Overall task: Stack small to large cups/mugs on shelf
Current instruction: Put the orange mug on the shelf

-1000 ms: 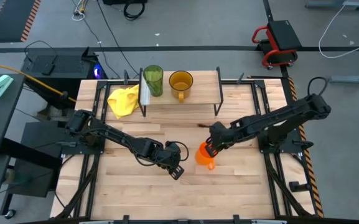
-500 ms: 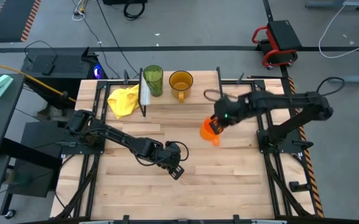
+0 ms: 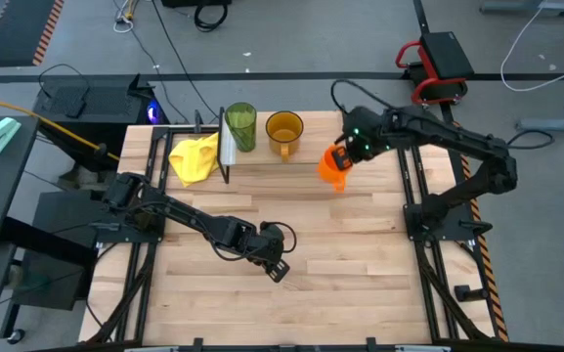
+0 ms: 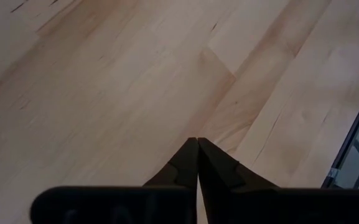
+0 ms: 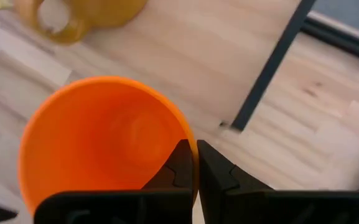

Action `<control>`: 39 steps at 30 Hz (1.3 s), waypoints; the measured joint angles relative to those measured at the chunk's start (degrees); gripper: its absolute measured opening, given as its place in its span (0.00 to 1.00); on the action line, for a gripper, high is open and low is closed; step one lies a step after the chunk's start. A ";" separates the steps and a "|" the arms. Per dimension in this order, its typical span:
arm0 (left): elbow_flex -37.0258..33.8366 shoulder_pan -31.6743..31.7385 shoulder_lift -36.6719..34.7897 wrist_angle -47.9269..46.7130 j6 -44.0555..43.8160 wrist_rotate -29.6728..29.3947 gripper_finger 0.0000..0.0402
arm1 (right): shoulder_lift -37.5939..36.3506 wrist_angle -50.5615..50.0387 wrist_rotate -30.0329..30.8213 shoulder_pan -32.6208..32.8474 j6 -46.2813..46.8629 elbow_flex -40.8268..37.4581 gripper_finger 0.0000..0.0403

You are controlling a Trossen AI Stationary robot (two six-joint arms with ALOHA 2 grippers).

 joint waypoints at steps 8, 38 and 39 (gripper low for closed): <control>0.00 -0.07 0.00 0.15 0.00 0.02 0.05 | 5.56 0.40 0.27 -6.94 -5.67 6.03 0.02; 0.00 0.00 0.02 0.15 0.02 0.00 0.06 | 21.04 -1.87 -0.20 -16.54 -14.17 17.87 0.02; 0.00 0.00 0.02 0.15 0.00 0.00 0.06 | 21.17 -1.83 -0.20 -16.54 -14.13 17.91 0.02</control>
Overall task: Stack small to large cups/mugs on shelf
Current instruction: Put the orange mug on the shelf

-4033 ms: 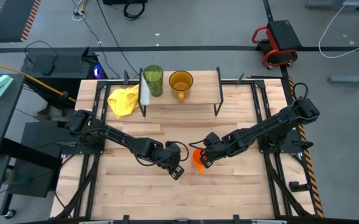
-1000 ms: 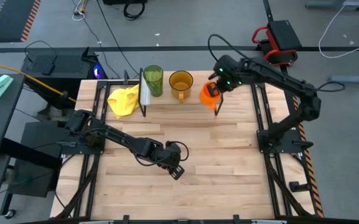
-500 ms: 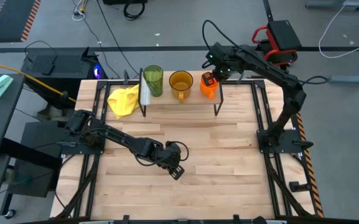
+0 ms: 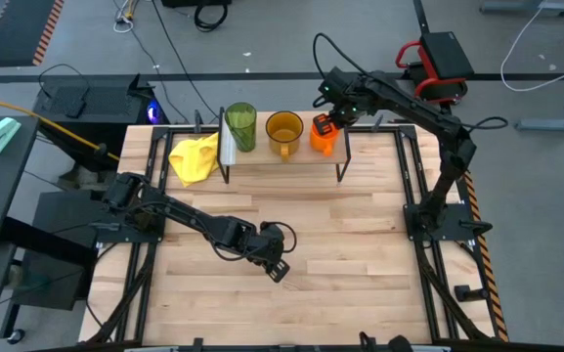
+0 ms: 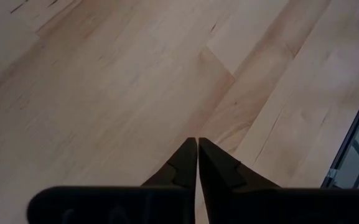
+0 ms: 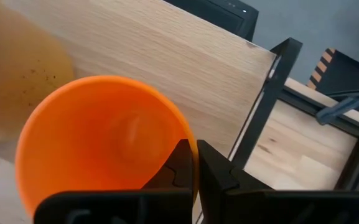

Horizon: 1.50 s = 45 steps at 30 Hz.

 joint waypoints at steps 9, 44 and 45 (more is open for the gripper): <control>0.00 -0.09 0.00 0.00 -0.02 0.02 0.03 | 0.01 0.55 -0.40 0.00 0.28 0.00 0.02; 0.00 -0.11 0.09 0.00 -0.07 0.00 0.06 | 0.34 -1.19 -0.87 0.04 2.37 -0.20 0.13; 0.00 -0.11 0.09 0.00 -0.07 0.00 0.05 | 0.34 -1.21 -0.85 0.04 2.36 -0.20 0.14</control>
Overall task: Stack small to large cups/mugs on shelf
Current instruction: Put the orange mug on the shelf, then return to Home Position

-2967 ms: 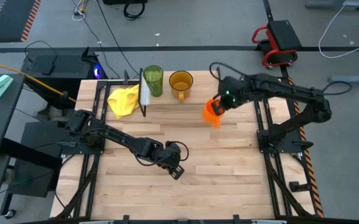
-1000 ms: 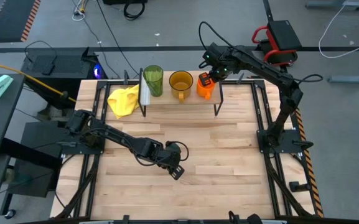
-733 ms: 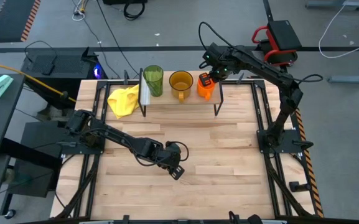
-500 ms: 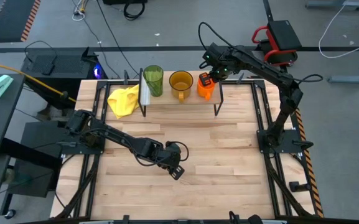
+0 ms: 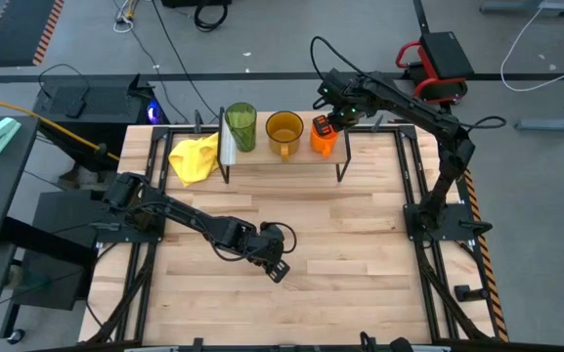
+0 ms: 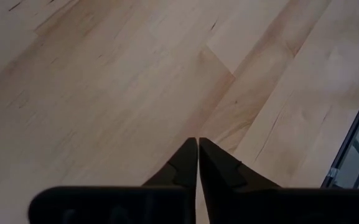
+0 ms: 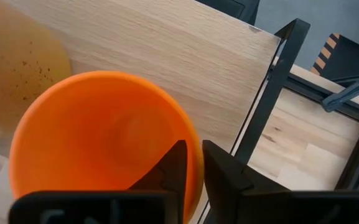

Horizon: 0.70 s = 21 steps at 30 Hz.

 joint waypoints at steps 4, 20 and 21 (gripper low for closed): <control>0.00 0.00 0.00 0.00 0.00 0.01 0.03 | 0.00 0.05 0.00 0.00 0.01 0.00 0.17; 0.00 -0.02 0.00 0.00 -0.04 0.02 0.07 | -2.35 0.40 1.32 0.13 -0.16 0.09 0.26; 0.00 -0.02 0.00 0.00 -0.05 0.02 0.06 | -2.71 0.40 1.37 0.13 -0.22 0.09 0.26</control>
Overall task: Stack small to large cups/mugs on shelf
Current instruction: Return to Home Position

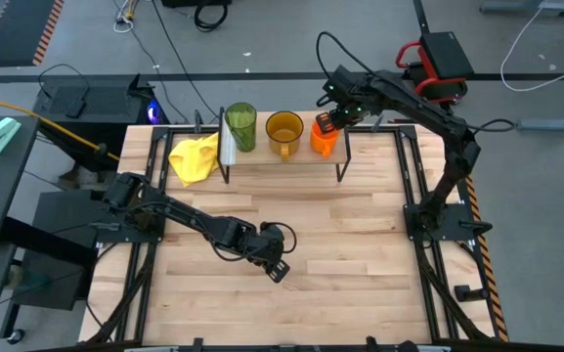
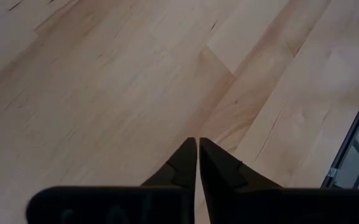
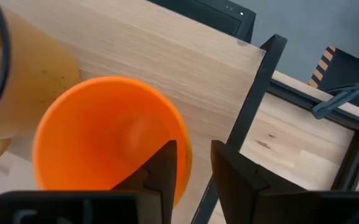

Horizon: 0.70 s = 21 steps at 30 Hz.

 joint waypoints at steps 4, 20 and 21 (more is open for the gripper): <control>0.00 0.02 0.00 0.00 0.01 0.00 0.04 | -1.83 0.05 0.13 -0.02 0.00 0.00 0.27; 0.00 0.09 0.00 0.00 0.08 0.00 0.07 | -12.40 -0.37 0.16 0.04 0.20 0.00 0.27; 0.00 0.09 0.00 0.00 0.08 0.00 0.07 | -13.15 -0.39 0.16 0.09 0.26 0.00 0.27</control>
